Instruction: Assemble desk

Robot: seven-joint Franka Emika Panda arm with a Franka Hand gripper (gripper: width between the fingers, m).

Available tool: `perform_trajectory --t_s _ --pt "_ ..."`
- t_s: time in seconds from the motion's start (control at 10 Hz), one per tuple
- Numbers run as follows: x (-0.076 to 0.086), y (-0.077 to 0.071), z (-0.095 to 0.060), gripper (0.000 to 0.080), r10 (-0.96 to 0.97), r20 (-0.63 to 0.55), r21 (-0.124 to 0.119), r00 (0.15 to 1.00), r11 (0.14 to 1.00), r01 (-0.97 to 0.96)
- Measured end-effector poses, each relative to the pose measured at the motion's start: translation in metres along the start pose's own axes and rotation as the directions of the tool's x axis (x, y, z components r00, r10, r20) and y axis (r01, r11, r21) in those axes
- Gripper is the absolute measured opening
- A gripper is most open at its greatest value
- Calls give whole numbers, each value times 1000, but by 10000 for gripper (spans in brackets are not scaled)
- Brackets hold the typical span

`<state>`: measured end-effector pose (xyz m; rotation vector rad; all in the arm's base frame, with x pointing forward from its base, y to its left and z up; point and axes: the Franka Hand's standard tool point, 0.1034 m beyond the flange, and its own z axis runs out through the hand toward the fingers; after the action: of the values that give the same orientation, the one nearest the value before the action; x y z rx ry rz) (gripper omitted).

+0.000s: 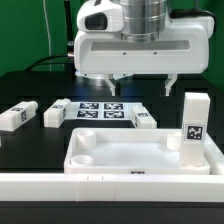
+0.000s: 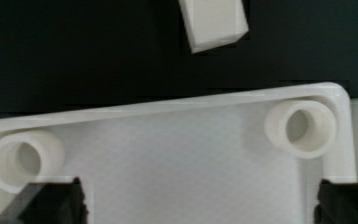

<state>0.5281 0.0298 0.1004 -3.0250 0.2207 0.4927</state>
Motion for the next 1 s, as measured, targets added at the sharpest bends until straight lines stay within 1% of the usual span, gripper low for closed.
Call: perform_trajectory --t_s 0.1,0.2,0.3,0.4,0.5,0.6,0.8,0.9,1.0 --pt "-1 1 1 649 3 60 -2 998 1000 -3" --pt "2 2 1 649 14 59 8 998 1000 -15" --pt "2 9 2 649 61 65 51 996 997 -64" --pt "-1 13 8 649 86 76 67 993 994 -91" --pt "-6 11 17 649 124 99 102 987 986 -134" --pt "-9 9 24 649 151 118 123 982 979 -165" --pt "-9 9 23 649 147 124 121 981 979 -163" --pt "-10 11 24 649 150 138 131 979 977 -168" --pt "-13 22 28 649 175 193 154 965 966 -206"
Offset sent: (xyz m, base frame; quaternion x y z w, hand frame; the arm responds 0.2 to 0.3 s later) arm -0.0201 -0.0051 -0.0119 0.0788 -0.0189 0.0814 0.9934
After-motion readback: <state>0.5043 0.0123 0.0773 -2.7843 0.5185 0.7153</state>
